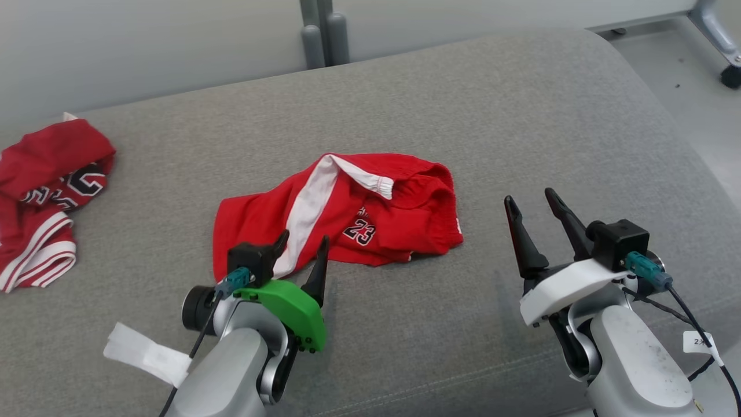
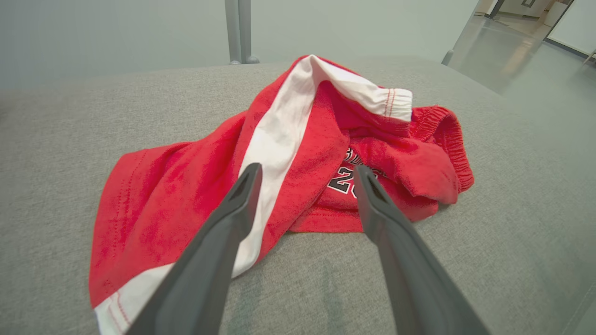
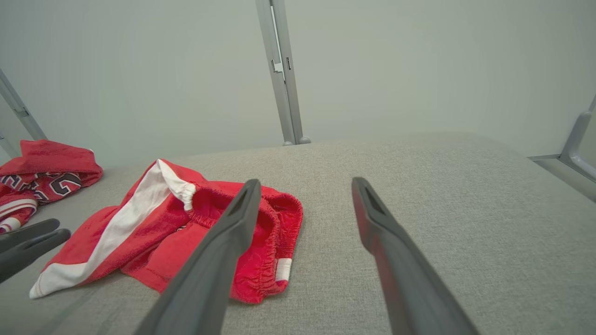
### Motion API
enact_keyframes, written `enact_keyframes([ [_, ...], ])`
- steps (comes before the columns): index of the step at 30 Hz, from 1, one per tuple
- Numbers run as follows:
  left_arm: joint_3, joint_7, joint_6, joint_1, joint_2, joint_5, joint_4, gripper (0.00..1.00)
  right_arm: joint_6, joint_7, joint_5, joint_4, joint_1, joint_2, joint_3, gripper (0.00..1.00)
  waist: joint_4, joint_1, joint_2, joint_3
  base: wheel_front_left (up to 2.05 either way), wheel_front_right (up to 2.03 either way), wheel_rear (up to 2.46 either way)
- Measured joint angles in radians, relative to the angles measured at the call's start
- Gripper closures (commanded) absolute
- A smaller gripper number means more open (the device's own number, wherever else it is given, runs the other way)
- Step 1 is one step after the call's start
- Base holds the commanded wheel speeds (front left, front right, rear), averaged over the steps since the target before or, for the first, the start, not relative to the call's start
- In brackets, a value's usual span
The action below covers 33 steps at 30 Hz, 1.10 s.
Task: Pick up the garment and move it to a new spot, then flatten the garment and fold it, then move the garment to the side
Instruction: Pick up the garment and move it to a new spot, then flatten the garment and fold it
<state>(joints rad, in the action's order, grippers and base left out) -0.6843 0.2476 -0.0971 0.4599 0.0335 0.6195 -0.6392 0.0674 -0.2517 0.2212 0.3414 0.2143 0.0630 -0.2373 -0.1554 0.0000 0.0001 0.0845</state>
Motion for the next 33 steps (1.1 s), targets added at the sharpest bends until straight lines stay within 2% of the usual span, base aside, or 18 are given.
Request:
enact_keyframes([
  [10, 0.037, 0.001, -0.01, -0.096, 0.001, -0.008, 0.025, 0.0, 0.029, 0.0, 0.001, 0.1, -0.001, 0.001, -0.048, 0.0, 0.138, 0.0, 0.0, -0.047, 0.0, 0.0, 0.0],
  [21, 0.107, 0.001, -0.019, -0.132, 0.003, -0.059, 0.163, 0.0, 0.038, 0.011, 0.041, 0.198, 0.055, 0.0, -0.041, 0.0, 0.274, 0.0, -0.0001, -0.063, 0.0, 0.0, 0.0],
  [33, 0.136, 0.001, -0.022, -0.156, 0.004, -0.128, 0.268, 0.0, 0.047, 0.041, 0.097, 0.32, 0.133, 0.0, -0.013, 0.0, 0.365, 0.0, 0.0, -0.016, 0.0, 0.0, 0.0],
])
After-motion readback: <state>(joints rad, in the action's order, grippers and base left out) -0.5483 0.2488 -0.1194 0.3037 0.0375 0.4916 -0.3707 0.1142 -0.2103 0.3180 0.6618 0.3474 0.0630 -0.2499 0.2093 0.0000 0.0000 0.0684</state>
